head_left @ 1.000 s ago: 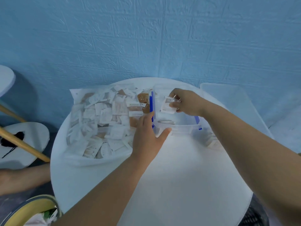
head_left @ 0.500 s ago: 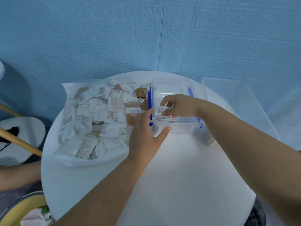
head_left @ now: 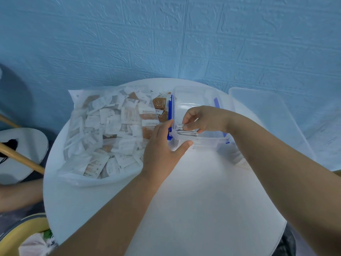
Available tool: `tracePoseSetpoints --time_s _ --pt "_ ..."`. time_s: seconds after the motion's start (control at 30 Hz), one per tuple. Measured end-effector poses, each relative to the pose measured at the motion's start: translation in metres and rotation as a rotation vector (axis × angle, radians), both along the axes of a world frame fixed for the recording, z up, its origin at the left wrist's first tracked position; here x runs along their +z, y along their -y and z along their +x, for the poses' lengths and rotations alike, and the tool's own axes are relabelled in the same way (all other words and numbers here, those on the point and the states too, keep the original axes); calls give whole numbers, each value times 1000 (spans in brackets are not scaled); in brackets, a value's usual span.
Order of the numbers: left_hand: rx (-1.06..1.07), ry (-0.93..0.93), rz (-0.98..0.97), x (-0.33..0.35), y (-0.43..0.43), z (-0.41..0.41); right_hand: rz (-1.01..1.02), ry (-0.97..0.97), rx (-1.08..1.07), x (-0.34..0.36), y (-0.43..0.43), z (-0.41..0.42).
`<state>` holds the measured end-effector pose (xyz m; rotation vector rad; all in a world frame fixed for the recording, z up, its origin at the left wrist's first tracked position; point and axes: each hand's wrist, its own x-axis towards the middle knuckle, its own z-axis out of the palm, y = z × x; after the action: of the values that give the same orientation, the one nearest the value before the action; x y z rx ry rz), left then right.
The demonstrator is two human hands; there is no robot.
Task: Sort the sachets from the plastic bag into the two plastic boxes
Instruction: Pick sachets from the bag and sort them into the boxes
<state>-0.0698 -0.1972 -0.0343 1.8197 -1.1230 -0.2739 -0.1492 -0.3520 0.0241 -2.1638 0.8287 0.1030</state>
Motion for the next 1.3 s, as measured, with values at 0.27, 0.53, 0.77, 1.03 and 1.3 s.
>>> tracePoseSetpoints --time_s 0.27,0.53,0.77,1.03,1.3 --pt "-17 52 -32 6 -10 5 -159 21 -20 1 -7 -5" --pt "84 75 -219 5 -111 28 -245 417 56 27 -75 -7" --pt "173 392 154 -13 -158 72 -322 224 441 -11 -144 20" --pt "-21 532 542 -13 -138 83 -507 177 252 -38 -137 41" --pt "-130 441 294 -10 -148 84 -588 113 373 -59 -136 56"
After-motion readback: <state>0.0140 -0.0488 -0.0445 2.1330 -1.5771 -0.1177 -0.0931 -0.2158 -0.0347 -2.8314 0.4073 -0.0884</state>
